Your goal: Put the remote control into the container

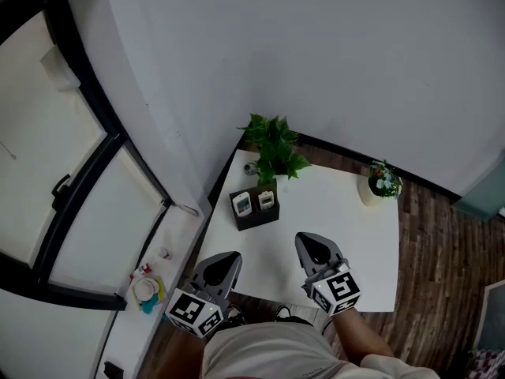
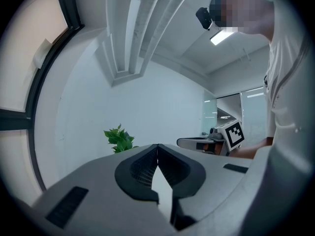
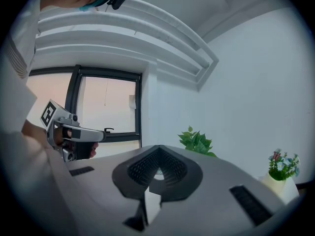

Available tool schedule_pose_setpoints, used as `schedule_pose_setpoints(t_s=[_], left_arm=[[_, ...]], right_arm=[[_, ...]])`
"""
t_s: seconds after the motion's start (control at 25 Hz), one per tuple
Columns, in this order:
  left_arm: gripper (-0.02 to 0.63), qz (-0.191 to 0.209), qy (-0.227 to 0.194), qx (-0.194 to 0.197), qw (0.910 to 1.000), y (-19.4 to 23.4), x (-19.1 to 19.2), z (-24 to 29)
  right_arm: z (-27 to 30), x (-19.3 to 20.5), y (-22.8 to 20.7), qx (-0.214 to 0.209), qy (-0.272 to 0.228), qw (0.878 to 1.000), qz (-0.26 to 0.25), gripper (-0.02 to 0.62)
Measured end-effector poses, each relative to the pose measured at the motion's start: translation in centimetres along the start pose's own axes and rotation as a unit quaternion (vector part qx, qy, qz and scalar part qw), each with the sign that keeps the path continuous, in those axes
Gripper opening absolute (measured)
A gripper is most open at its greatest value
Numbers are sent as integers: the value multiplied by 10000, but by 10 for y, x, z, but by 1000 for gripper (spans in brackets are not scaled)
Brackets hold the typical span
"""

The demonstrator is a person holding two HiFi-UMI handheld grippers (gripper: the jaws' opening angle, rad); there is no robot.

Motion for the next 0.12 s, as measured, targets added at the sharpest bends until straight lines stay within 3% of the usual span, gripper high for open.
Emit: schedule_pose_setpoints(t_s=[0.12], left_arm=[[8, 2, -10, 4, 10000, 1, 1, 1]], right_arm=[[1, 2, -1, 6, 16, 10000, -8, 9]])
Point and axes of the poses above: the fingertips, and each gripper's own axes: z forward along the fingers, y to its left, x out of its underside, the point moved 2 cm from there along -z, backward along the fingers, and after that the axes turned 2 degrees about -y, right-handed, at the moved point
